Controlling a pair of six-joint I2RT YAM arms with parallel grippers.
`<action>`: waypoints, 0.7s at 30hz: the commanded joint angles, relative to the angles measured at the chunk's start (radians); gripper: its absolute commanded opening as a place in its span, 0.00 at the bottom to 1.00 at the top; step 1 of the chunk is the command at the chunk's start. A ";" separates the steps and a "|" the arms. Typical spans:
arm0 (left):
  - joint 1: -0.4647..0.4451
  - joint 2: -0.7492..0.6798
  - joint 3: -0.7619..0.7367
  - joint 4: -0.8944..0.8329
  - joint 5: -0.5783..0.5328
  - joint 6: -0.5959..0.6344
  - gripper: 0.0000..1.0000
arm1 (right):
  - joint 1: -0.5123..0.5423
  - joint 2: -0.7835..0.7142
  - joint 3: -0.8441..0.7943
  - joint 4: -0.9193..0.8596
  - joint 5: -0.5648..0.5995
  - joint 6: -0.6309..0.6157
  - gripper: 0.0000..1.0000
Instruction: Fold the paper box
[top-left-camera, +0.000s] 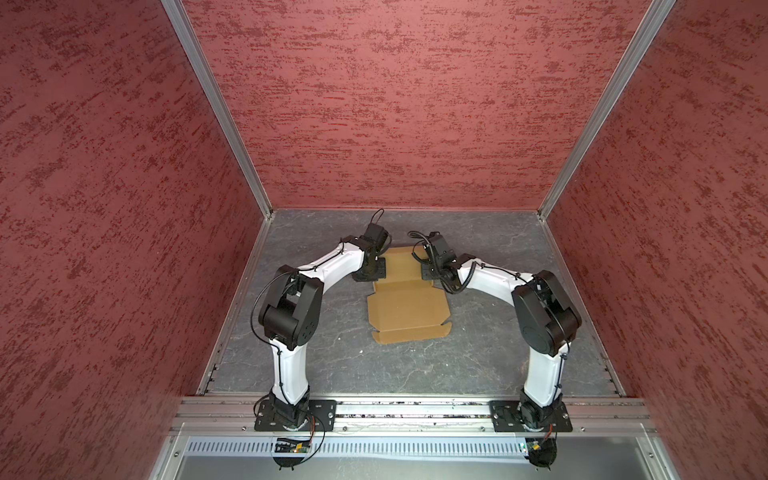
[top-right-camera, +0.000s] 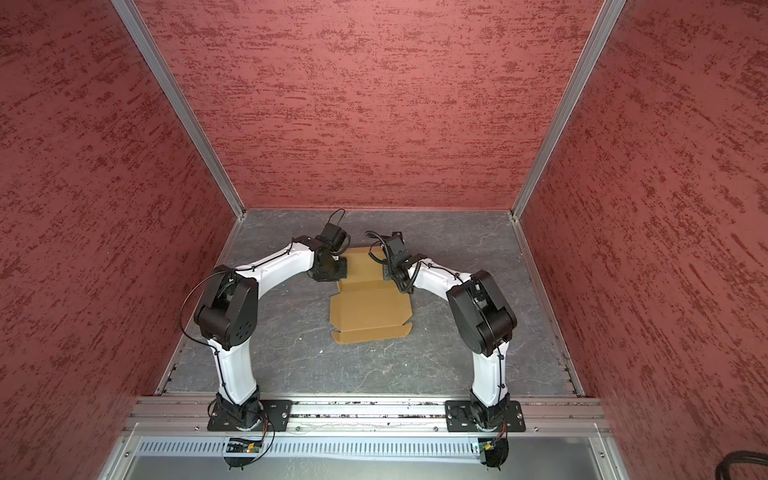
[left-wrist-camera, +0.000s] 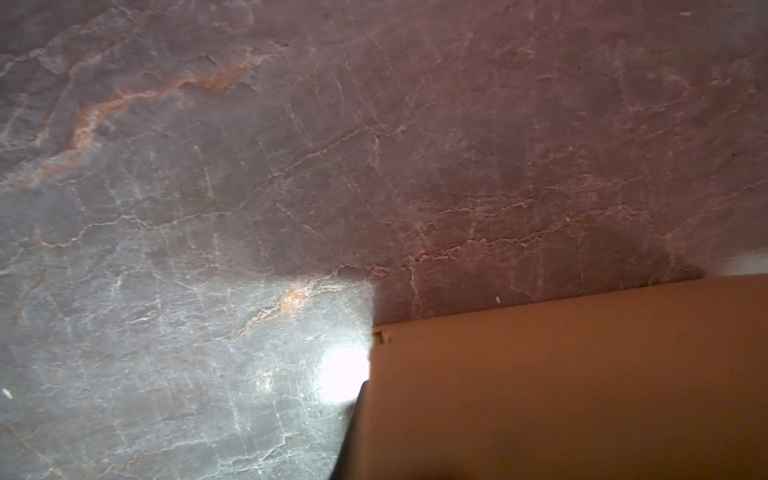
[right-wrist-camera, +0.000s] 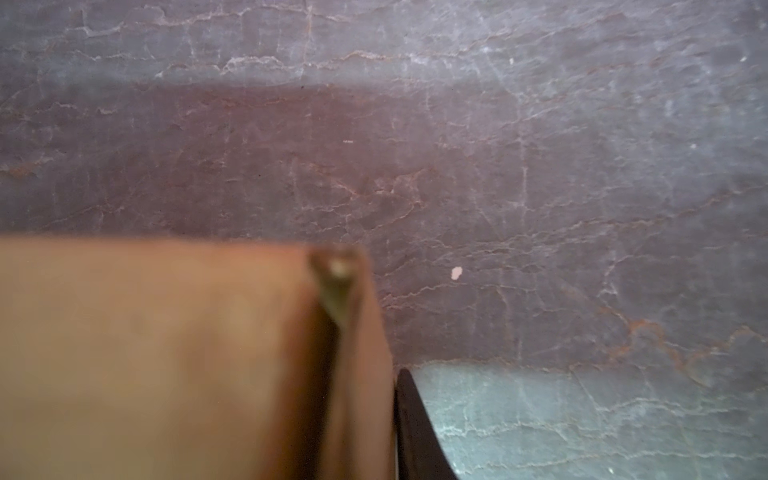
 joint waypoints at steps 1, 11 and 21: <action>0.009 0.042 0.027 -0.026 0.011 -0.003 0.00 | -0.012 0.013 0.024 -0.021 -0.037 0.011 0.19; 0.027 0.086 0.099 -0.110 0.050 0.018 0.00 | -0.013 -0.020 0.018 -0.012 -0.069 0.005 0.48; 0.040 0.119 0.219 -0.254 0.080 0.069 0.00 | -0.013 -0.124 0.001 -0.047 -0.106 -0.014 0.67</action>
